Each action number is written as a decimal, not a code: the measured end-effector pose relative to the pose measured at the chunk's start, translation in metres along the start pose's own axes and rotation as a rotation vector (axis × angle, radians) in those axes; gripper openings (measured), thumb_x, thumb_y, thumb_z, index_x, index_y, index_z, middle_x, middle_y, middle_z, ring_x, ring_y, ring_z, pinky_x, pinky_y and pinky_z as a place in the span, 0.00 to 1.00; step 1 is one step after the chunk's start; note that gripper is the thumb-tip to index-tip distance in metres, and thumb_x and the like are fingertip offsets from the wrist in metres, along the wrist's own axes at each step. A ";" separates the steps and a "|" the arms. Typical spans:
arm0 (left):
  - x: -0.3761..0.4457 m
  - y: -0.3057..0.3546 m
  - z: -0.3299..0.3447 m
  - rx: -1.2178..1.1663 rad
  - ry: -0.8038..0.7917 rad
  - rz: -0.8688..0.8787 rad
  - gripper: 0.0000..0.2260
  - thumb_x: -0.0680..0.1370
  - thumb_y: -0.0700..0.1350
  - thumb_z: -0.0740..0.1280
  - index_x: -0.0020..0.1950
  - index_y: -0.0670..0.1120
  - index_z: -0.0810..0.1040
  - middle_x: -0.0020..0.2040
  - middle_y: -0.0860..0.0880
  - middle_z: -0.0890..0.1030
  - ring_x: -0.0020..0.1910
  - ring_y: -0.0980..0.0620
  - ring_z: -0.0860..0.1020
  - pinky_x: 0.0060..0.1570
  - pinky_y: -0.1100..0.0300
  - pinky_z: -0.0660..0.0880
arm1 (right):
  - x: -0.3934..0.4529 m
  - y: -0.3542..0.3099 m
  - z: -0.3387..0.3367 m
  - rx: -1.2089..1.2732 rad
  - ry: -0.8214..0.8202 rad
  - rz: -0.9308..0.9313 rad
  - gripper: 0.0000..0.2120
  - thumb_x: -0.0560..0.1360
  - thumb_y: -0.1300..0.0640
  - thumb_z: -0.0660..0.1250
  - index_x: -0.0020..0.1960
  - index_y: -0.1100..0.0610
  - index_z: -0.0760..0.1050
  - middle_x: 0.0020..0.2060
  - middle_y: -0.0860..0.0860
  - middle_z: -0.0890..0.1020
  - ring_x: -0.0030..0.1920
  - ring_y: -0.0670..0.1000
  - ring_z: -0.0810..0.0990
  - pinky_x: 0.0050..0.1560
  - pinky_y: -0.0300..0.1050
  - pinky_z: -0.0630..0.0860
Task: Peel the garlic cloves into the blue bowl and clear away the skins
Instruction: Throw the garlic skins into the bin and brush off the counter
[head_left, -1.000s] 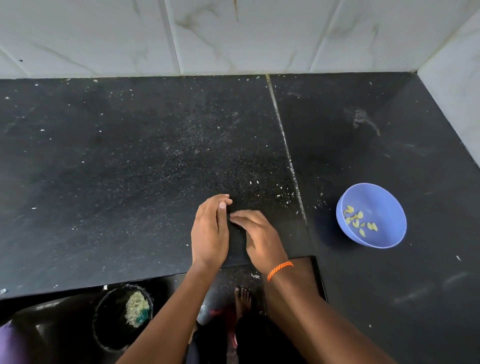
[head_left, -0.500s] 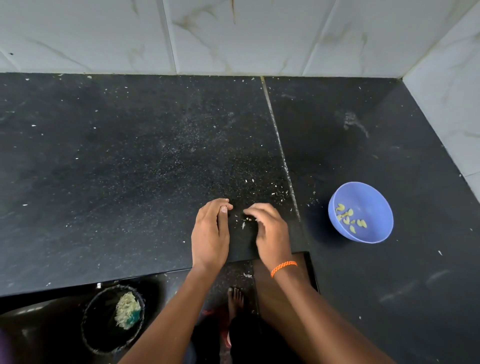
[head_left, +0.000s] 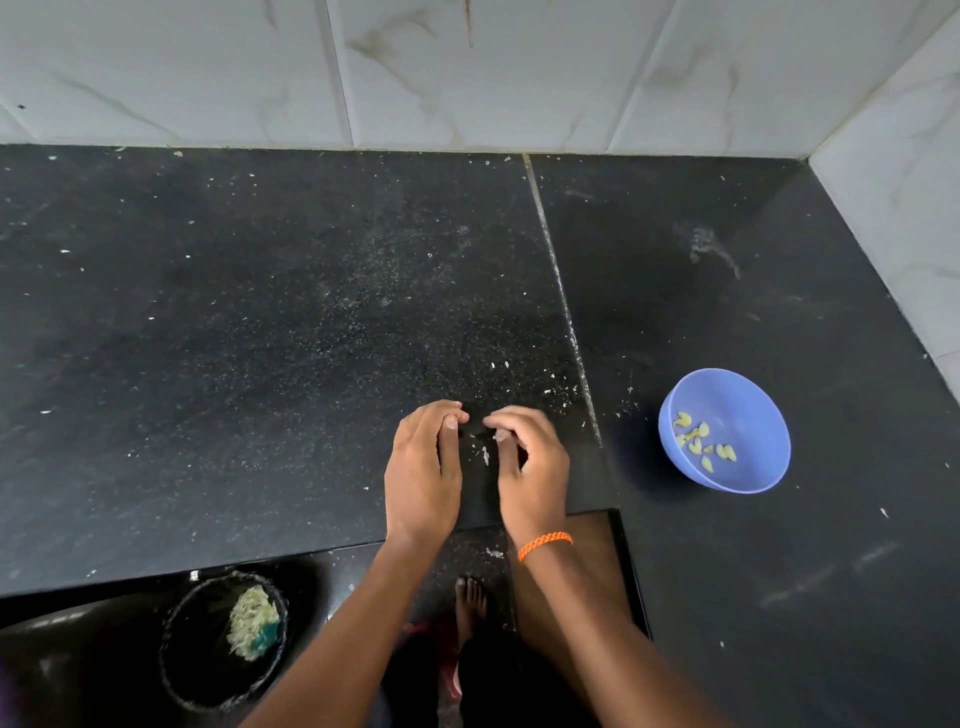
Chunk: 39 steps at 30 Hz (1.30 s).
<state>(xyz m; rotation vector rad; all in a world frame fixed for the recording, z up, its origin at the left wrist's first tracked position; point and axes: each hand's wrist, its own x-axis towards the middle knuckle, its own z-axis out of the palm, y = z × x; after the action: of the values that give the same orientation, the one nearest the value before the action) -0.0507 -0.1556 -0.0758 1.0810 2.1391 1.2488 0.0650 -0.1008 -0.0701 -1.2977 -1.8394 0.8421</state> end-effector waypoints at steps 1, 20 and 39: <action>0.001 0.001 0.000 0.003 -0.002 -0.006 0.12 0.90 0.44 0.59 0.59 0.50 0.83 0.62 0.58 0.83 0.66 0.55 0.77 0.62 0.77 0.65 | 0.004 -0.001 -0.005 -0.029 0.002 -0.004 0.11 0.81 0.69 0.67 0.55 0.55 0.83 0.53 0.45 0.80 0.54 0.47 0.81 0.56 0.41 0.78; 0.003 0.002 -0.005 0.035 0.002 -0.001 0.12 0.90 0.44 0.59 0.60 0.50 0.83 0.61 0.58 0.83 0.65 0.57 0.76 0.60 0.78 0.65 | 0.007 -0.004 -0.010 -0.051 -0.312 0.034 0.27 0.78 0.79 0.59 0.67 0.53 0.75 0.58 0.48 0.72 0.59 0.43 0.74 0.63 0.33 0.72; -0.003 0.020 0.006 -0.016 -0.086 0.065 0.04 0.86 0.46 0.68 0.53 0.54 0.81 0.48 0.63 0.81 0.55 0.57 0.75 0.50 0.59 0.76 | 0.013 -0.011 -0.012 0.526 -0.098 0.334 0.10 0.83 0.64 0.69 0.62 0.53 0.80 0.47 0.56 0.82 0.42 0.51 0.81 0.41 0.45 0.78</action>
<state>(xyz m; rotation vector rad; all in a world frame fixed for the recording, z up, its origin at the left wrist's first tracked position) -0.0367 -0.1496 -0.0614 1.1841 2.0423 1.2229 0.0665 -0.0903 -0.0525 -1.2402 -1.3464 1.4745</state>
